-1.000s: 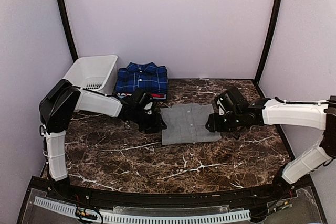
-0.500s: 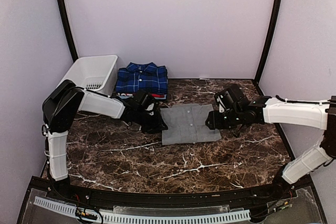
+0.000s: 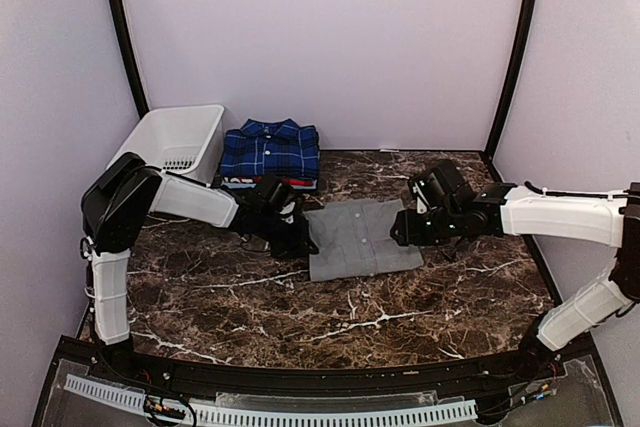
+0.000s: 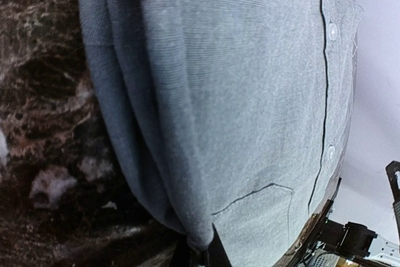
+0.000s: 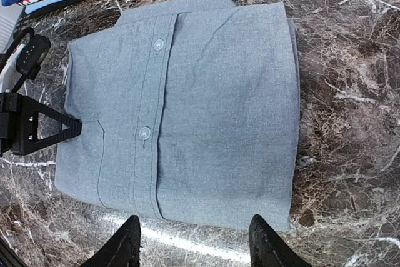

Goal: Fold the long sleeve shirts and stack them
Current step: Pick up the square-folded shirt from the center of the board, then turn over the square-folded shirt at the center of the board.

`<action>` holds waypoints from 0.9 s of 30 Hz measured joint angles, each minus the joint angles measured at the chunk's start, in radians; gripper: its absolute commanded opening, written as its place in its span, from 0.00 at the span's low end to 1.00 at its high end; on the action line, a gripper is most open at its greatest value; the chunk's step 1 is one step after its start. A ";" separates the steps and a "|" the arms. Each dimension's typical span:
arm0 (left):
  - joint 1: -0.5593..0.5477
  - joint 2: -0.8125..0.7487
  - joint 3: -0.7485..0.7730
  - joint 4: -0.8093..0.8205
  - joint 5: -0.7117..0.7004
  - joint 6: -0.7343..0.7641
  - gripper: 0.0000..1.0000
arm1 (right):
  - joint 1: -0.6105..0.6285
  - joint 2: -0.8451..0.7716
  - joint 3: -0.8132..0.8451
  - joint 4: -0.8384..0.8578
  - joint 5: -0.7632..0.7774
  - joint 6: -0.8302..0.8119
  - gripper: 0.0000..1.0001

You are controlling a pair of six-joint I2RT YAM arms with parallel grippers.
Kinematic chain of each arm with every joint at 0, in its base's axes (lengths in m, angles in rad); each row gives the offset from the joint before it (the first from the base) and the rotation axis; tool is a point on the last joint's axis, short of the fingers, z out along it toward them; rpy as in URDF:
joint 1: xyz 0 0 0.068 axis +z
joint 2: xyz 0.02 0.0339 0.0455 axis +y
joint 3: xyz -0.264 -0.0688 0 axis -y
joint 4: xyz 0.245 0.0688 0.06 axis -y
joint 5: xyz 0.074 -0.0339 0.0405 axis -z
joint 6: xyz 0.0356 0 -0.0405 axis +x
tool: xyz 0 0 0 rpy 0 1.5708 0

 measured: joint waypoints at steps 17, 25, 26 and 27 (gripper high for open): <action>0.135 -0.337 -0.253 -0.238 0.074 0.229 0.00 | 0.034 0.167 0.072 0.028 -0.030 -0.009 0.35; 0.188 -0.427 -0.263 -0.339 0.073 0.315 0.00 | 0.093 0.294 0.152 0.032 -0.044 -0.010 0.28; 0.192 -0.436 -0.263 -0.349 0.073 0.324 0.00 | 0.097 0.305 0.153 0.032 -0.049 -0.010 0.27; 0.192 -0.444 -0.263 -0.357 0.073 0.333 0.00 | 0.101 0.317 0.153 0.032 -0.053 -0.010 0.26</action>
